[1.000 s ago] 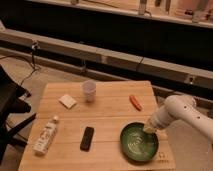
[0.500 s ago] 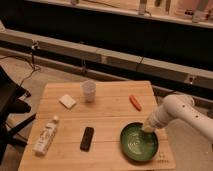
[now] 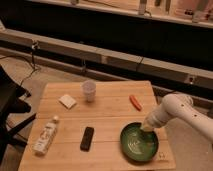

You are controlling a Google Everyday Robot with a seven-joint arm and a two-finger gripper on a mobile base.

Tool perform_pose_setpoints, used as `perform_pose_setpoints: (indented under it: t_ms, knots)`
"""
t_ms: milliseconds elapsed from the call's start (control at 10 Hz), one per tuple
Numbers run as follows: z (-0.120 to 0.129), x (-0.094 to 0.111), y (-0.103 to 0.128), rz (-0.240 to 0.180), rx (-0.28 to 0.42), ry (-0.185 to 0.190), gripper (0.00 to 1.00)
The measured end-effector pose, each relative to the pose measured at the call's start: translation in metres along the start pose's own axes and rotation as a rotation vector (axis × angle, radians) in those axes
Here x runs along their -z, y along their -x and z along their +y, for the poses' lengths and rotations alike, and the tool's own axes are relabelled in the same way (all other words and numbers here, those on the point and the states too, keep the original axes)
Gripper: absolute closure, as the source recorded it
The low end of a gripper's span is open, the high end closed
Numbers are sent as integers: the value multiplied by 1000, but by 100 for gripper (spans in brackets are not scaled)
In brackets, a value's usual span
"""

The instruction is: Push the ceramic bowl across the table

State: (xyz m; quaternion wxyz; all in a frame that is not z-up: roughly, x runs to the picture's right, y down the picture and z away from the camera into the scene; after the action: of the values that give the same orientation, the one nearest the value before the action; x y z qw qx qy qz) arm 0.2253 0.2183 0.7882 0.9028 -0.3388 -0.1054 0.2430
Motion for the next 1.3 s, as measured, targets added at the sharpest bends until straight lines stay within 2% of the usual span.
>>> perform_pose_setpoints:
  t_ms: [1300]
  knots:
    - [-11,-7,15,-23,3,5,96]
